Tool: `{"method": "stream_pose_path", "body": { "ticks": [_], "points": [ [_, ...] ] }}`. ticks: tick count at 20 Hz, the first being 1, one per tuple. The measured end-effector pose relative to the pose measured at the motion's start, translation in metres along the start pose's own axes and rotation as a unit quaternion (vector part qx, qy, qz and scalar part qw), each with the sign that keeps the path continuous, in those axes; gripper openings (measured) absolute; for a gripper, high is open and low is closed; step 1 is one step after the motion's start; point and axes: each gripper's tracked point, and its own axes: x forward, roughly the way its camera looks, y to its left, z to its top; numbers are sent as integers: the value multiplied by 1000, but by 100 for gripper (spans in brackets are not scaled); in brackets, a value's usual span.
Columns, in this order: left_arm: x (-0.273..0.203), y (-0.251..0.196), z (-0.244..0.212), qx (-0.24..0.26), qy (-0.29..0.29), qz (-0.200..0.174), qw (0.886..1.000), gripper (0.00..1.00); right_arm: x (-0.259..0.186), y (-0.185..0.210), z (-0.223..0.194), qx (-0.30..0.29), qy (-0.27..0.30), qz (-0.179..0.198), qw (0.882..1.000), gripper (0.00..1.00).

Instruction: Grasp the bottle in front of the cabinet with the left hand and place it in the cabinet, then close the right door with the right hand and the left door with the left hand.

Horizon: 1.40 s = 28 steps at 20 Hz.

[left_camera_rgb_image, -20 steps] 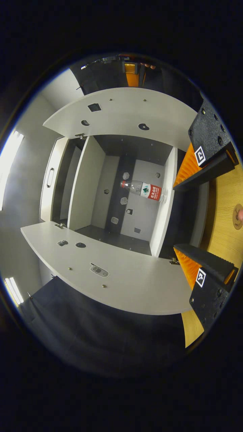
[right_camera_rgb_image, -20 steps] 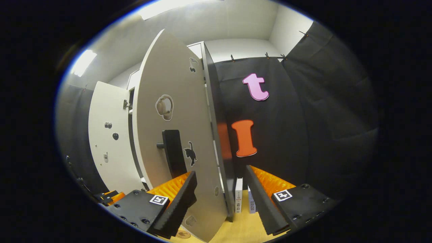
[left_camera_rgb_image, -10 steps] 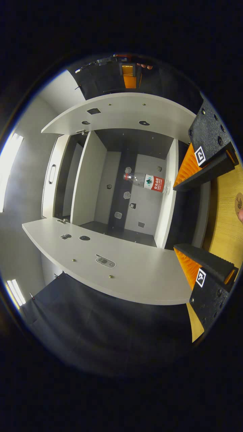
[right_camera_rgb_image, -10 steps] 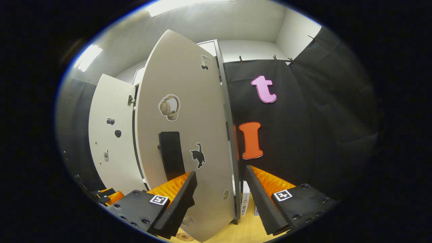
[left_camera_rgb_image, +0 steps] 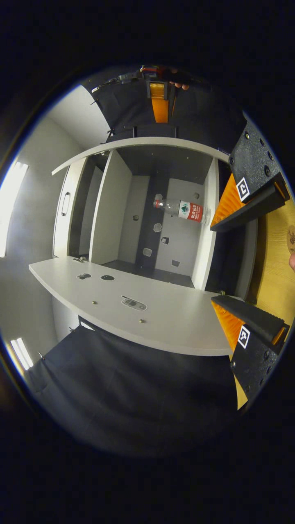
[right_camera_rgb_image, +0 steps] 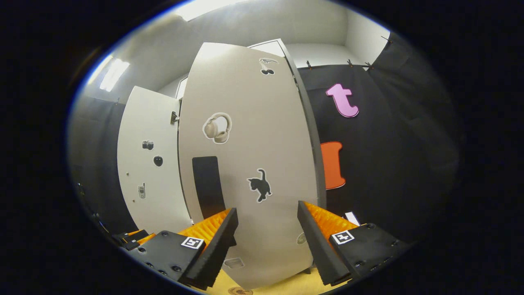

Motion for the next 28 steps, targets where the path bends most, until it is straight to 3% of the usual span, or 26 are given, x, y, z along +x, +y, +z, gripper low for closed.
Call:
{"method": "stream_pose_path", "body": {
  "ticks": [7,12,16,20,24,28],
  "points": [
    [-16,60,39,-24,-49,89,995,94,36,34,-20,-16,26,31,999,100],
    [-26,118,80,-69,-72,138,985,97,52,41,-20,-48,16,11,999,97],
    [-25,162,109,-72,-82,167,980,94,68,47,-21,-76,1,-13,997,97],
    [-7,189,130,-57,-92,172,979,94,71,48,-23,-69,2,-28,997,96],
    [19,195,152,-40,-116,155,980,94,65,48,-21,-50,2,-37,998,96],
    [42,196,156,-33,-122,141,982,94,35,43,-21,-42,5,-50,998,97]
  ]
}}
